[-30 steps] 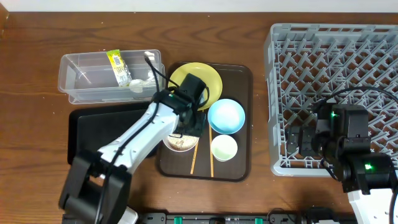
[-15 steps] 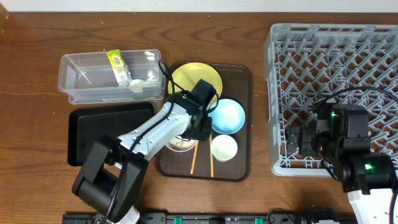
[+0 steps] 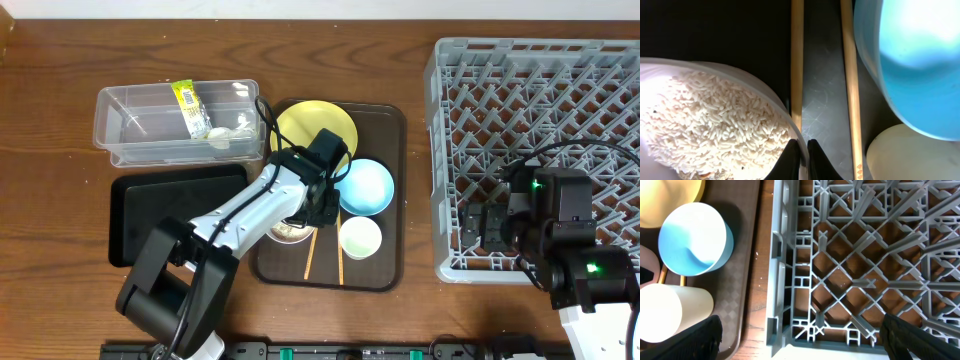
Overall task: Sort waste into correct bins and load items into the dishwasher rack
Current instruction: 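Grasp the rim of the pink rice bowl with the left gripper, then tip the pink bowl over the black tray to pour out the rice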
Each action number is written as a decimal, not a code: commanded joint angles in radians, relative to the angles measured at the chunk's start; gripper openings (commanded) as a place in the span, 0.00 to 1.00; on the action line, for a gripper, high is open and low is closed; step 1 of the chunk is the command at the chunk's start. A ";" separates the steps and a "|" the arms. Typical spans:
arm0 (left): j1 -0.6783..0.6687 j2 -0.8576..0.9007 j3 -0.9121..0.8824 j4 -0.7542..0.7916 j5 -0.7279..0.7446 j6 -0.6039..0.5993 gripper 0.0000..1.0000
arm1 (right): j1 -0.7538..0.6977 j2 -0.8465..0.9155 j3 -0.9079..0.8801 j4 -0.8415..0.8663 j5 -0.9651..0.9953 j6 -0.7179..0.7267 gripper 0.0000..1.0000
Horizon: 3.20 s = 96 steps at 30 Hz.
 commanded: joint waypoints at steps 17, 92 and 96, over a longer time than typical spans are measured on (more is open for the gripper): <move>0.096 -0.362 0.025 -0.064 0.000 0.060 0.06 | 0.018 -0.002 0.019 -0.013 -0.004 0.011 0.99; 1.243 -0.032 -0.086 -0.303 1.401 0.428 0.06 | 0.018 0.000 0.019 -0.020 -0.004 0.011 0.99; 1.243 -0.032 -0.085 -0.303 1.396 0.445 0.06 | 0.018 0.000 0.019 -0.021 -0.004 0.011 0.99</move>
